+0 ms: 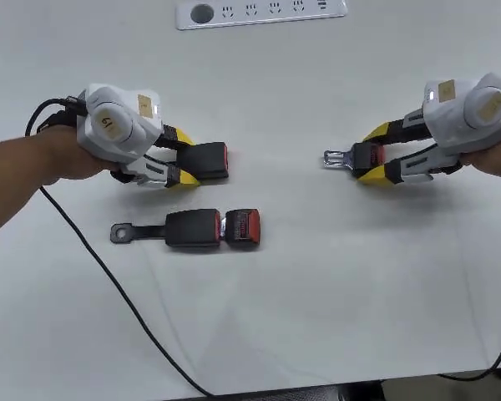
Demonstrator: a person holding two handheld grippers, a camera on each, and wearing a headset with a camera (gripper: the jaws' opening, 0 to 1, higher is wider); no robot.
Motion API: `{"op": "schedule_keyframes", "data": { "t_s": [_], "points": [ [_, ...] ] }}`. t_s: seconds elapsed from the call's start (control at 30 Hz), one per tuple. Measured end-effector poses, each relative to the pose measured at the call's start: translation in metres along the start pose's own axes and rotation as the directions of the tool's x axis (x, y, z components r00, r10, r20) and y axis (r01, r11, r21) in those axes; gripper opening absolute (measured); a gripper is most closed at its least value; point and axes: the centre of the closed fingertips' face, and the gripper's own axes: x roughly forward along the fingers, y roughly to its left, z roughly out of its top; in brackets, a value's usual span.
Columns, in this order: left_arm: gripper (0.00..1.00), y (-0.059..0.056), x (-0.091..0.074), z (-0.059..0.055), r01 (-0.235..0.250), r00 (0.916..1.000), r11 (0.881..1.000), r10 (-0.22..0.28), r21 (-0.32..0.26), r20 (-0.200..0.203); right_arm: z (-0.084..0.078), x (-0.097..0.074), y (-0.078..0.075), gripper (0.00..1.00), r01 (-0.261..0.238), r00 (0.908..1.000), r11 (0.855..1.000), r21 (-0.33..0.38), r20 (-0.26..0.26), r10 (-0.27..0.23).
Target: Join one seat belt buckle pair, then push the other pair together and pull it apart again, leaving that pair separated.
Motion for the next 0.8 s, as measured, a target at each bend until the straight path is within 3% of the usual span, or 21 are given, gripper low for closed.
{"op": "schedule_keyframes", "data": {
  "t_s": [0.2, 0.5, 0.8],
  "points": [
    [0.33, -0.0014, 0.0023, 0.0001, 0.011, 0.9998, 1.000, -0.010, 0.014, -0.015, 0.0008, -0.0010, 0.0013, 0.36, -0.012, 0.9999, 1.000, -0.019, 0.008, 0.012],
    [0.33, -0.0040, 0.0031, 0.0022, 0.012, 0.9996, 1.000, -0.012, 0.015, -0.027, -0.0002, -0.0043, 0.0014, 0.36, -0.022, 0.9974, 1.000, 0.005, 0.069, 0.021],
    [0.33, -0.0049, 0.0017, 0.0049, 0.013, 0.9993, 1.000, -0.013, 0.014, -0.035, 0.0007, -0.0053, 0.0005, 0.36, -0.021, 0.9976, 1.000, 0.004, 0.067, 0.021]
  ]
}}
